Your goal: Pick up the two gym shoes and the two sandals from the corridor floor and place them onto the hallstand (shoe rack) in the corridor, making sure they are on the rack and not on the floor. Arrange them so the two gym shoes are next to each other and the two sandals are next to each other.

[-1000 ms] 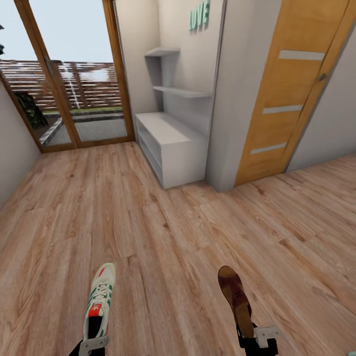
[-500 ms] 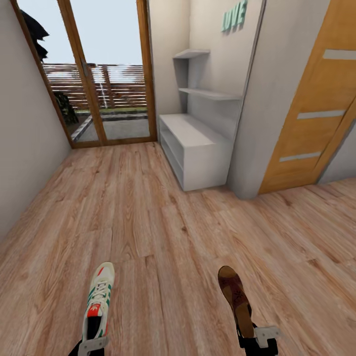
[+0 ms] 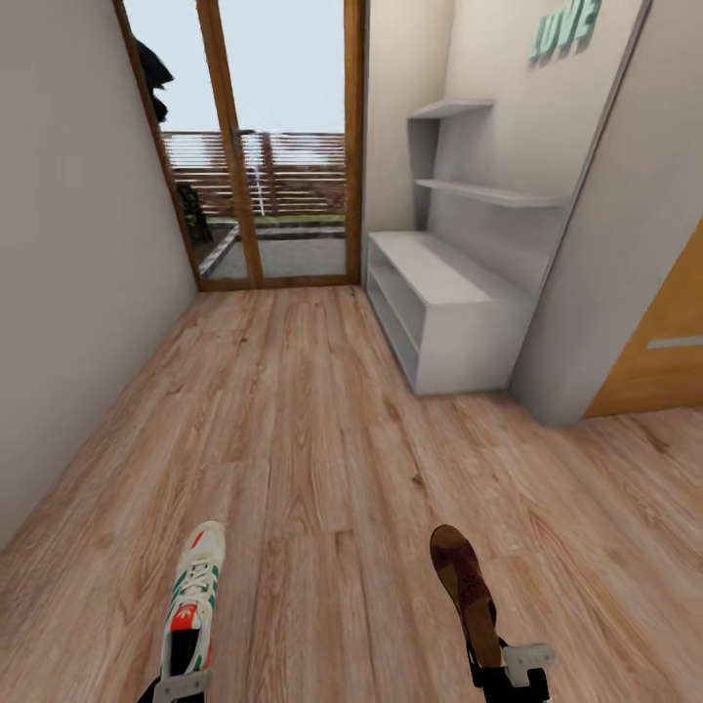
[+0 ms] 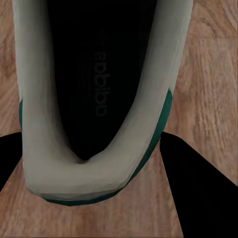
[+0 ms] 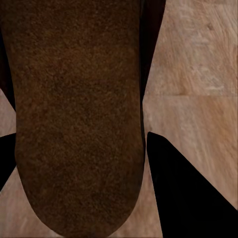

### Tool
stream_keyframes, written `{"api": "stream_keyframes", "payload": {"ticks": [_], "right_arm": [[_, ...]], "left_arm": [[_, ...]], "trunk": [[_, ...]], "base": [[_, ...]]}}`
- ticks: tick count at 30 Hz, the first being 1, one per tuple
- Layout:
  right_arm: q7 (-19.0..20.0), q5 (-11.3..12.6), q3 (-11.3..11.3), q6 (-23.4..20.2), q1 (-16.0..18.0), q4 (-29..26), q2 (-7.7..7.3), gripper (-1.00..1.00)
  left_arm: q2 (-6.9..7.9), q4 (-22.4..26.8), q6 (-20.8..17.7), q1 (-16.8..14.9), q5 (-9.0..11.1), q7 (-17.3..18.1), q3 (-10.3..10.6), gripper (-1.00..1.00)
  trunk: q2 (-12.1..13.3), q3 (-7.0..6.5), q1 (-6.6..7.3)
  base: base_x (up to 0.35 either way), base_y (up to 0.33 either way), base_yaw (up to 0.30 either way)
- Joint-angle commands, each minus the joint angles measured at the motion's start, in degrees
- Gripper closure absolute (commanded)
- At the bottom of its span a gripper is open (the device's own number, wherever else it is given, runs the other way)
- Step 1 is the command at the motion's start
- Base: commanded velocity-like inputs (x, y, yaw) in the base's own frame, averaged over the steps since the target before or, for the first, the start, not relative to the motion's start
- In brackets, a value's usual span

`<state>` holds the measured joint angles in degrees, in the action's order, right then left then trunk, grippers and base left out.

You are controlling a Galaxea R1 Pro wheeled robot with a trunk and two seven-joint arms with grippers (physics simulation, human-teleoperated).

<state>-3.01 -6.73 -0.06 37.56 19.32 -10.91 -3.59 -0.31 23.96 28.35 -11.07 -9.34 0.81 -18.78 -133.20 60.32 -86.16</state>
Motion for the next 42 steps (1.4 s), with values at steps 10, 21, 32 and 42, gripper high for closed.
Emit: {"api": "stream_keyframes", "payload": {"ticks": [10,21,32,42], "right_arm": [[-0.2,-0.4,0.0,0.1,0.0,0.0,-0.02,1.00],[-0.2,-0.4,0.0,0.1,0.0,0.0,-0.02,1.00],[-0.2,-0.5,0.0,0.1,0.0,0.1,-0.02,1.00],[-0.2,-0.5,0.0,0.1,0.0,0.1,-0.02,1.00]], "left_arm": [[-0.04,-0.1,0.2,0.1,-0.6,0.1,-0.4,1.00],[-0.04,-0.1,0.2,0.1,-0.6,0.1,-0.4,1.00],[-0.04,-0.3,0.2,0.1,-0.7,0.1,-0.3,1.00],[-0.04,-0.3,0.2,0.1,-0.7,0.1,-0.3,1.00]], "trunk": [[0.0,-0.39,-0.02],[0.0,-0.89,-0.02],[0.0,-0.92,-0.02],[0.0,-0.92,-0.02]], "base": [[0.280,0.200,0.263],[0.281,0.198,0.180],[0.287,0.180,0.008],[0.325,0.097,0.000]]}}
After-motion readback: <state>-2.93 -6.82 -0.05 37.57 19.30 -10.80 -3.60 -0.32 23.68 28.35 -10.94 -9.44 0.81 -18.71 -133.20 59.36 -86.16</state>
